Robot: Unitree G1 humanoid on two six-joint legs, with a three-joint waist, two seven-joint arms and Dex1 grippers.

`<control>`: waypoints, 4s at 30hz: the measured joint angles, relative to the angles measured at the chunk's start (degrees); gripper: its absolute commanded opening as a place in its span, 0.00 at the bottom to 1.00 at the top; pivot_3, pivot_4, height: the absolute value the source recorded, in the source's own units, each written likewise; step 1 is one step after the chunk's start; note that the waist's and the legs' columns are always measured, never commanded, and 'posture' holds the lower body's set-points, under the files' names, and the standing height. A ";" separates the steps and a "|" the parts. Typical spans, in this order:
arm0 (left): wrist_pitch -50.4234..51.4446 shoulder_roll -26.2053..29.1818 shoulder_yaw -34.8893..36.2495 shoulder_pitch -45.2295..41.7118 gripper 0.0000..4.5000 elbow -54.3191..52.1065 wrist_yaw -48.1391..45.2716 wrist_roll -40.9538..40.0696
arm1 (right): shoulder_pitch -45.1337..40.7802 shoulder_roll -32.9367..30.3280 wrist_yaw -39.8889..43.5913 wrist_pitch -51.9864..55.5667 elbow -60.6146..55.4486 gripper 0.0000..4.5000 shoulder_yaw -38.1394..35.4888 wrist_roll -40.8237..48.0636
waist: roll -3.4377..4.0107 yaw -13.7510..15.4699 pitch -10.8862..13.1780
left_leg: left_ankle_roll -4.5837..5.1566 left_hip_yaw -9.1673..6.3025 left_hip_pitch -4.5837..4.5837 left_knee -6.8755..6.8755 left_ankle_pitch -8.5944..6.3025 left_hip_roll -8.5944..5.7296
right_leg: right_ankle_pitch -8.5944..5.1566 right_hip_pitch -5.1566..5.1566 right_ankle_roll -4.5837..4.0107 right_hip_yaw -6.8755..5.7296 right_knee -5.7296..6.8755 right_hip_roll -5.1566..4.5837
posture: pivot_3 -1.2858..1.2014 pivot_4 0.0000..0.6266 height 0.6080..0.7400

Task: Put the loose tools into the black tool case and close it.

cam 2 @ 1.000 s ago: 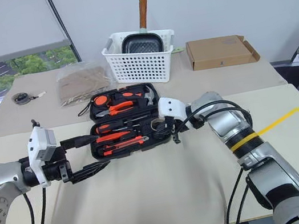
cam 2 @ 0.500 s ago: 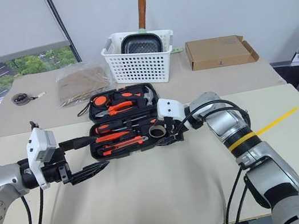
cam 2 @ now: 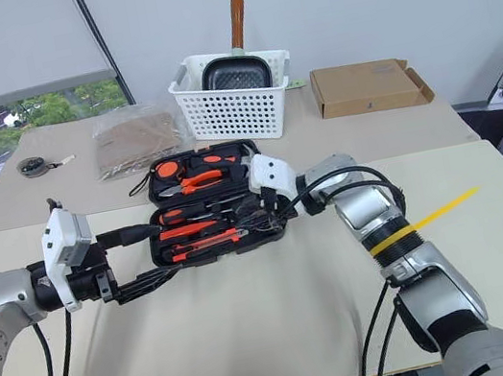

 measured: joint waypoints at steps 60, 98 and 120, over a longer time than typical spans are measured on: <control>-9.81 -16.55 -4.36 -23.91 0.89 56.52 13.94 17.94 | -13.18 7.55 -23.25 11.35 38.57 0.00 -20.01 6.37 | -0.04 -1.15 -0.01 | -0.38 0.14 0.01 -0.08 0.23 -0.05 | 0.34 0.01 -0.43 0.00 0.15 -0.09 | 0.52 0.24 0.70; -9.76 -17.61 -3.96 -17.98 0.01 46.43 10.36 17.89 | -1.06 6.89 -21.23 11.89 26.59 0.00 -20.03 6.72 | 0.00 -0.74 -0.04 | -0.21 0.16 0.02 -0.13 0.12 -0.14 | 0.20 0.05 -0.21 0.02 0.13 -0.23 | 0.52 0.24 0.70; -5.75 -18.58 -7.51 -5.45 0.01 26.55 5.71 16.43 | 28.16 0.08 -23.95 49.32 -34.24 0.00 -19.40 18.13 | 0.16 -0.72 -0.12 | 0.20 0.14 0.22 -0.15 -0.31 -0.01 | 0.03 0.05 -0.10 0.12 -0.07 -0.21 | 0.52 0.24 0.70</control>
